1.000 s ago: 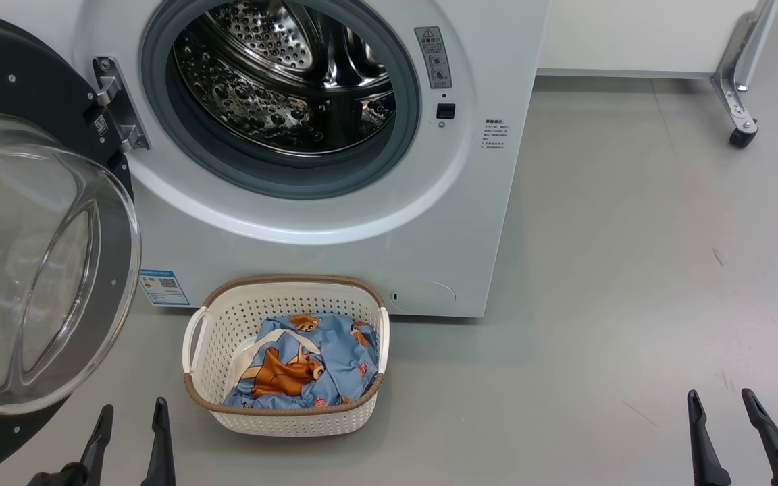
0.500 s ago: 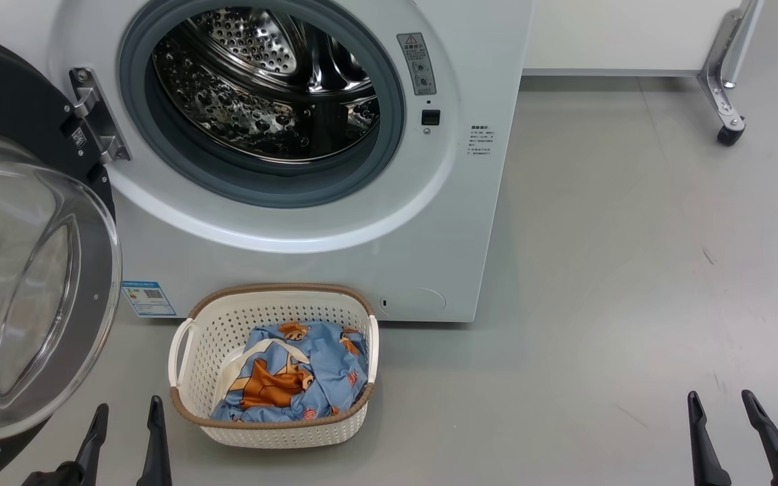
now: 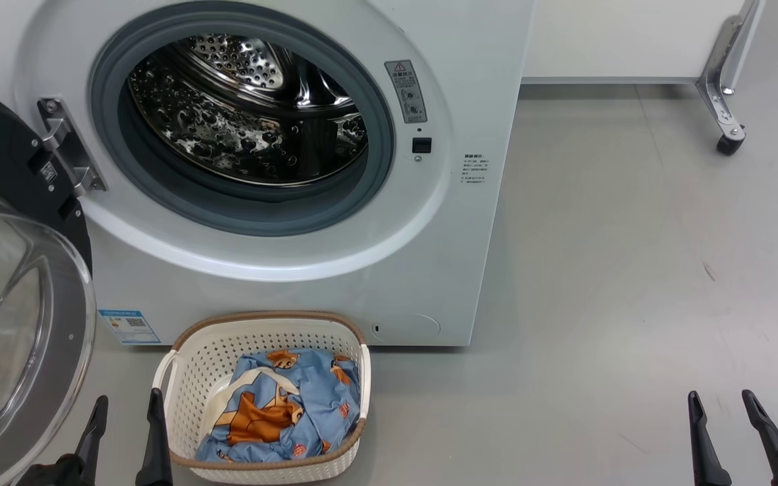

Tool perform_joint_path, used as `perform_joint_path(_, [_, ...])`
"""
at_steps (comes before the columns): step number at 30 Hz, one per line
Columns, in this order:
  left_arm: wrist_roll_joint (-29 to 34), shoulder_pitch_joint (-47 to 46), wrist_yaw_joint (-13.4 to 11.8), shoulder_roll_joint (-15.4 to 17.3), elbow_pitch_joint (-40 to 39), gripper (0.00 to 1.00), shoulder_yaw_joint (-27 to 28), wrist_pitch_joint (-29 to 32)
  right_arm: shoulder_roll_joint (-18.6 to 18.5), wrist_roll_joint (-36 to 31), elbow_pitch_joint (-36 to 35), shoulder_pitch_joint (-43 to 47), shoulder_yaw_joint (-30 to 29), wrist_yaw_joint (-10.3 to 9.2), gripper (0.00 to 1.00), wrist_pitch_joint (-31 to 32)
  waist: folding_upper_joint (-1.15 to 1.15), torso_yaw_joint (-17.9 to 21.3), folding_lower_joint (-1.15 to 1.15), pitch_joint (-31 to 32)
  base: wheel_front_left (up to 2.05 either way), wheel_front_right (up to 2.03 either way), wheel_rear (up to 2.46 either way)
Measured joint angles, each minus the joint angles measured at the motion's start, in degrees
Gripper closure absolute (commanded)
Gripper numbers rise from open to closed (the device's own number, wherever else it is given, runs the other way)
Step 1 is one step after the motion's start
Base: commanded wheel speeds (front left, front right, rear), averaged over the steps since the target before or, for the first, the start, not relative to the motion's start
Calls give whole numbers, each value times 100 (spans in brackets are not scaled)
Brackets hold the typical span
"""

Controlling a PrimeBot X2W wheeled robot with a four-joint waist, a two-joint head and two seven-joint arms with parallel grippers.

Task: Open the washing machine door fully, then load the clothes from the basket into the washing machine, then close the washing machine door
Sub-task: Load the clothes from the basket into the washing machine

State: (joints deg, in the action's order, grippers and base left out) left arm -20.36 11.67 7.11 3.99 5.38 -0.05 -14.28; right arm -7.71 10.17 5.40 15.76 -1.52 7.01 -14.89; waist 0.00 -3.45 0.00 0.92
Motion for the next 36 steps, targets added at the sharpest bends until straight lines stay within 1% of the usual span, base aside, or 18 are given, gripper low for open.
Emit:
perform_joint_path(15, [36,-2,0,0,0,0,-16,0,0,40,-2,-1,0,1,0,0,0,14,0,-45,62,-62,0])
perform_joint_path(27, [143,1,0,37,11,0,-135,0,13,51,-1,-2,4,0,0,0,0,53,0,-88,10,-10,0])
perform_joint_path(36, [162,13,0,47,353,0,-24,-1,45,83,58,-165,205,0,0,0,0,191,0,-183,0,0,0])
